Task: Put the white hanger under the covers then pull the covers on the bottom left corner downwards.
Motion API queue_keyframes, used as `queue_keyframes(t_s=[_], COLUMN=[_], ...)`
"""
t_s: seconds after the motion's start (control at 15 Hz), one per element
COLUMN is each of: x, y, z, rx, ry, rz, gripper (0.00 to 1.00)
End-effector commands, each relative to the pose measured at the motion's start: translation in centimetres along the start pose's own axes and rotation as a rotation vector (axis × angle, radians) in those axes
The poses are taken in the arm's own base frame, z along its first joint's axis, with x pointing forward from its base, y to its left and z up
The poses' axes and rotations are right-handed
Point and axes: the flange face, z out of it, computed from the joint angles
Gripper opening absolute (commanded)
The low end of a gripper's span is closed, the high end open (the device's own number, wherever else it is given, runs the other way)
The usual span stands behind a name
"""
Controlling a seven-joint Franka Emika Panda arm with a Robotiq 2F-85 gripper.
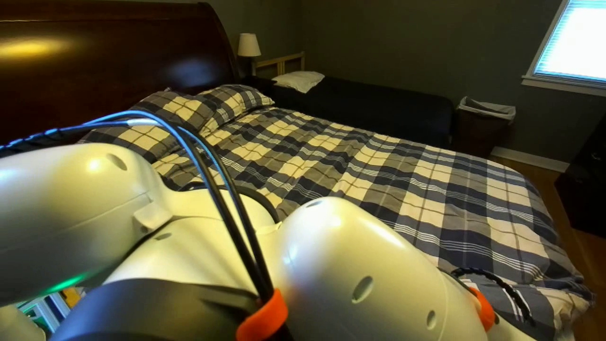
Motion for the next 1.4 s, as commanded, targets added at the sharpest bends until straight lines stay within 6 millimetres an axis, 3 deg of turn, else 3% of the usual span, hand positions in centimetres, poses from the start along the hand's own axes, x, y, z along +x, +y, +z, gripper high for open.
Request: queue_keyframes(t_s=[0.0, 0.4, 0.87, 1.13, 1.2, 1.33], x=[-1.1, -1.6, -6.4, -8.8, -8.9, -8.6], y=[-1.8, -2.8, -6.8, -7.9, -7.8, -7.4], z=[1.4, 2.0, 3.0, 3.5, 3.4, 3.0], rx=[-0.065, -0.069, -0.042, -0.079, -0.088, -0.097], ry=[0.039, 0.059, -0.053, -0.165, -0.183, -0.191], rz=[-0.029, -0.052, -0.198, -0.261, -0.258, -0.247], gripper=[0.02, 0.02, 0.02, 0.02, 0.34, 0.41])
